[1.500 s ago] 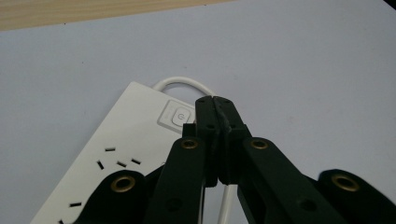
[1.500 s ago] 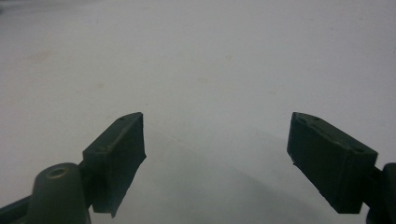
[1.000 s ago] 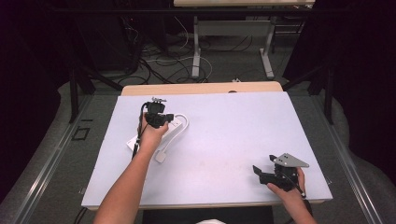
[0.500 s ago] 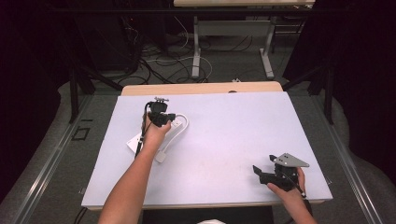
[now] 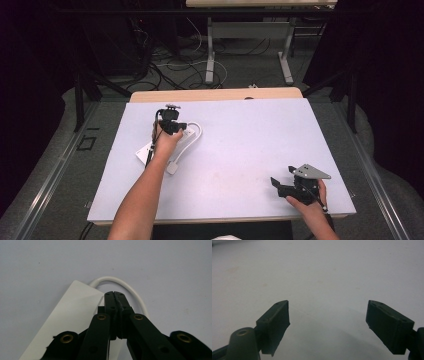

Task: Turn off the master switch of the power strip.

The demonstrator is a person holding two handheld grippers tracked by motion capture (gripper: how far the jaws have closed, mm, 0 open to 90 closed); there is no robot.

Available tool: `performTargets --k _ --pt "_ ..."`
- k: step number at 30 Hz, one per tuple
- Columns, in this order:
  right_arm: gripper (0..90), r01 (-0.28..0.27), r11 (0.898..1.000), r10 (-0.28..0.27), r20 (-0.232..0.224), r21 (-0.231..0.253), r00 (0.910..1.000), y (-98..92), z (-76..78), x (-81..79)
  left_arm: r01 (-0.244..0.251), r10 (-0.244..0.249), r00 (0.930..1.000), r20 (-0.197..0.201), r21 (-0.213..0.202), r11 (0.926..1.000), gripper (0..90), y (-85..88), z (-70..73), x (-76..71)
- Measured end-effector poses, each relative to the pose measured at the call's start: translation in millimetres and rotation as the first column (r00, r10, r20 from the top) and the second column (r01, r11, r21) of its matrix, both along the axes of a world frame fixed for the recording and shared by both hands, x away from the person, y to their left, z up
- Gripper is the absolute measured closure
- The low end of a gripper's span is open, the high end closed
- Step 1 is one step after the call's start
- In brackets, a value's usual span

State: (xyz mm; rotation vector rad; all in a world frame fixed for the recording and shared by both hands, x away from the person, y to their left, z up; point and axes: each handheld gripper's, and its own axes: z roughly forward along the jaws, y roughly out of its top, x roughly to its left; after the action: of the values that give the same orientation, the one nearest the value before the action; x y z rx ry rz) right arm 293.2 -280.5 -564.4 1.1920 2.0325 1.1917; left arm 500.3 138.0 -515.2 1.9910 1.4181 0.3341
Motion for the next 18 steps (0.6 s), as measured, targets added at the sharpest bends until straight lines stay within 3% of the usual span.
performTargets --k 18 --pt "18.9 0.008 1.000 -0.008 -0.011 0.003 0.9999 0.1 1.0 -1.1 -0.005 0.005 0.9999 -0.011 0.008 1.0000 90.0 -7.1 -10.9 4.7"
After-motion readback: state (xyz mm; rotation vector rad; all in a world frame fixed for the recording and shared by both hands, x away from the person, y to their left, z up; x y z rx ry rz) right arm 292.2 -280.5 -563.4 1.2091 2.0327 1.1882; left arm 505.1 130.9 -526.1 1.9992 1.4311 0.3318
